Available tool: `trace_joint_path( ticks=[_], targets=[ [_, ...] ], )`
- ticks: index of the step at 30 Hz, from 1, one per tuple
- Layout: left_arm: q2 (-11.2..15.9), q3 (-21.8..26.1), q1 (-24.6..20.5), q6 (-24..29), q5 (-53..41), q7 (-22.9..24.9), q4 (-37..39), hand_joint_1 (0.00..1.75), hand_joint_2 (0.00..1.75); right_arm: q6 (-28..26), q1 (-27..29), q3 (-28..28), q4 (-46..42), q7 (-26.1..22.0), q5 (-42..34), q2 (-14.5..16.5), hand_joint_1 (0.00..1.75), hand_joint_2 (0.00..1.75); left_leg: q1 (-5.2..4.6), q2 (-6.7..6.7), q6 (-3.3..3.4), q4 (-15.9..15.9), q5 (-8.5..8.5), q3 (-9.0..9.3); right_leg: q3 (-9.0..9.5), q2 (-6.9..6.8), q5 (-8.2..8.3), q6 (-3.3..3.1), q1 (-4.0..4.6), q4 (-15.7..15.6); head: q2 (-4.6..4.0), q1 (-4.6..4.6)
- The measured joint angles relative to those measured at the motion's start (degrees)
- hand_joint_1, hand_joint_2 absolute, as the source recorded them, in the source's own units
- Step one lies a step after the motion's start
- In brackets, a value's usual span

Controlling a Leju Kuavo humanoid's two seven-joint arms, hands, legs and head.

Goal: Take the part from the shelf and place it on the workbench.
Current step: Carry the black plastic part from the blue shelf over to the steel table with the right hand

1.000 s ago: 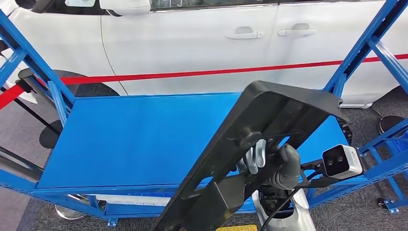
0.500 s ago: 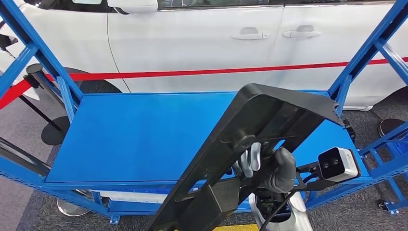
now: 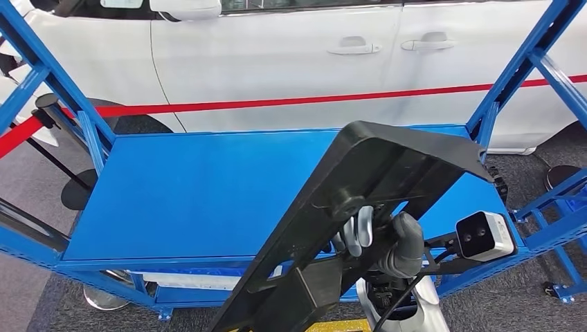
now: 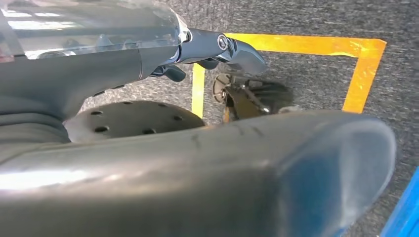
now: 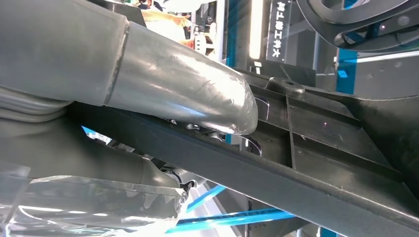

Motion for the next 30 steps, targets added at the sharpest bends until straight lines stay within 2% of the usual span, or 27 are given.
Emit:
trace_joint_path(
  ticks=[1,3,5,7,9,10,11,12,14,15,16,17,19,20,21,24,25,26,27,28,30],
  targets=[
    [0.0,0.0,0.0,0.0,0.0,0.0,0.0,0.00,0.00,0.0,-0.1,0.1,0.0,0.0,0.0,0.0,1.75,0.00,-0.15,-0.03,0.37,-1.4,0.25,0.57,-0.12,0.02,0.14,0.33,0.04,0.0,0.00,0.01],
    [0.0,0.0,0.0,-0.2,0.0,0.0,0.0,0.00,0.00,0.0,-0.2,0.1,0.0,0.0,0.0,0.0,1.75,0.00,-0.31,-0.09,1.18,-1.6,0.54,0.38,-0.30,0.04,0.53,1.05,0.04,-0.1,0.00,0.03],
    [0.0,0.0,0.1,-0.4,0.1,0.0,0.0,0.00,0.00,0.0,-0.4,0.2,0.0,0.0,-0.1,0.0,1.75,0.00,-0.15,0.03,2.10,-2.2,1.20,0.26,-0.70,0.12,-0.52,1.61,-0.05,0.8,0.00,0.07],
    [0.0,0.0,-0.1,-0.4,0.2,-0.1,0.0,0.00,0.00,0.0,-0.6,0.2,0.0,-0.1,-0.2,0.0,1.75,0.00,-0.06,0.17,2.85,-2.6,1.89,-0.15,-2.65,0.20,-4.35,1.90,-0.13,5.7,0.00,0.11],
    [0.0,0.0,-0.1,-0.5,0.2,-0.1,0.0,0.00,0.00,0.0,-0.7,0.2,0.1,-0.2,-0.3,-0.1,1.75,0.00,-0.21,0.20,3.11,-2.4,2.34,-0.95,-5.47,0.20,-8.33,2.04,-0.12,13.0,0.00,0.13],
    [0.0,0.0,0.0,-0.5,0.2,-0.1,0.0,0.00,0.00,0.0,-0.7,0.2,0.2,-0.2,-0.3,-0.1,1.75,0.00,-0.29,0.21,3.13,-2.3,2.55,-1.37,-6.15,0.20,-9.03,2.08,-0.12,15.2,0.00,0.13],
    [0.0,0.0,0.0,-0.5,0.2,-0.1,0.0,0.00,0.00,0.0,-0.8,0.2,0.3,-0.3,-0.3,-0.1,1.75,0.00,-0.34,0.20,3.10,-2.2,2.74,-1.78,-5.81,0.19,-8.62,2.06,-0.12,15.4,0.00,0.13],
    [0.0,0.0,0.0,-0.5,0.2,-0.1,0.0,0.00,0.00,-0.1,-0.8,0.2,0.3,-0.4,-0.3,-0.2,1.75,0.00,-0.36,0.17,3.03,-2.0,2.90,-2.15,-4.26,0.19,-7.25,1.95,-0.12,13.3,0.00,0.13],
    [0.0,0.0,0.0,-0.6,0.4,-0.2,0.0,0.00,0.00,-0.2,-1.1,0.2,0.3,-0.4,-0.4,-0.2,1.75,0.00,-0.46,0.08,2.77,-1.5,3.14,-2.73,0.69,0.20,-4.32,1.55,-0.02,5.4,0.00,0.11],
    [0.0,0.0,0.0,-0.6,0.4,-0.2,0.0,0.00,0.00,-0.3,-1.3,0.2,0.3,-0.5,-0.4,-0.2,1.75,0.00,-0.51,0.05,2.54,-1.3,3.28,-2.88,2.45,0.22,-3.32,1.36,0.13,2.4,0.00,0.11],
    [0.0,0.0,0.0,-0.6,0.5,-0.2,0.0,0.00,0.00,-0.3,-1.5,0.2,0.3,-0.5,-0.4,-0.2,1.75,0.00,-0.56,0.03,2.26,-1.2,3.45,-2.99,3.37,0.23,-3.01,1.17,0.28,0.5,0.00,0.10],
    [0.0,0.0,0.0,-0.6,0.5,-0.2,0.0,0.00,0.00,-0.3,-1.6,0.2,0.3,-0.5,-0.4,-0.2,1.75,0.00,-0.58,0.02,1.89,-1.3,3.70,-3.08,3.42,0.26,-2.94,0.99,0.46,0.0,0.00,0.09],
    [0.0,0.0,0.0,-0.6,0.5,-0.3,0.0,0.00,0.00,-0.4,-1.8,0.3,0.3,-0.5,-0.5,-0.2,1.75,0.00,-0.58,0.00,1.14,-1.2,3.98,-3.32,3.02,0.20,-2.34,0.38,0.31,-0.5,-0.01,0.09],
    [0.0,0.0,0.0,-0.6,0.6,-0.3,0.0,0.00,0.00,-0.4,-1.9,0.4,0.4,-0.5,-0.5,-0.2,1.75,0.00,-0.55,0.00,0.79,-0.7,3.33,-3.69,2.73,0.13,-1.92,-0.01,0.16,-0.6,-0.01,0.05],
    [0.0,0.0,0.0,-0.6,0.6,-0.4,0.0,0.00,0.00,-0.4,-1.9,0.5,0.4,-0.5,-0.5,-0.2,1.75,0.00,-0.51,0.00,0.49,0.8,1.80,-4.35,2.38,0.03,-1.46,-0.39,-0.02,-0.8,-0.01,0.01],
    [0.0,0.0,0.0,-0.6,0.6,-0.5,0.0,0.00,0.00,-0.4,-2.1,0.6,0.5,-0.5,-0.5,-0.2,1.75,0.00,-0.15,0.01,-0.24,10.8,-5.33,-7.62,0.81,-0.19,-0.27,-0.90,-0.03,-0.7,0.00,-0.10],
    [0.0,0.0,0.0,-0.6,0.6,-0.5,0.0,0.00,0.00,-0.5,-2.1,0.6,0.6,-0.5,-0.5,-0.2,1.75,0.00,-0.05,0.02,-0.43,13.5,-6.52,-8.16,0.21,-0.22,0.11,-0.88,-0.01,-0.6,0.00,-0.11],
    [0.0,0.0,0.0,-0.6,0.6,-0.5,0.0,0.00,0.00,-0.6,-2.1,0.6,0.6,-0.5,-0.6,-0.2,1.75,0.00,0.04,0.03,-0.56,14.4,-6.55,-7.78,-0.39,-0.24,0.46,-0.80,-0.02,-0.5,0.00,-0.11],
    [0.0,0.0,0.0,-0.6,0.6,-0.5,0.0,0.00,0.00,-0.6,-2.1,0.6,0.6,-0.4,-0.6,-0.2,1.75,0.00,0.13,0.04,-0.63,13.1,-5.56,-6.29,-0.94,-0.24,0.77,-0.67,-0.04,-0.4,0.00,-0.12],
    [0.0,0.0,0.0,-0.6,0.6,-0.5,0.0,0.00,0.00,-0.6,-2.2,0.6,0.7,-0.4,-0.6,-0.2,1.75,0.00,0.21,0.05,-0.60,9.8,-4.08,-3.76,-1.39,-0.24,1.04,-0.51,-0.06,-0.2,0.00,-0.12],
    [0.0,0.0,-0.1,-0.6,0.6,-0.5,0.0,0.00,0.00,-0.6,-2.4,0.6,0.7,-0.4,-0.8,-0.2,1.75,0.00,0.16,0.02,-0.20,1.8,-2.40,1.62,-1.99,-0.23,1.55,0.00,-0.04,0.1,0.00,-0.09]
  ],
)
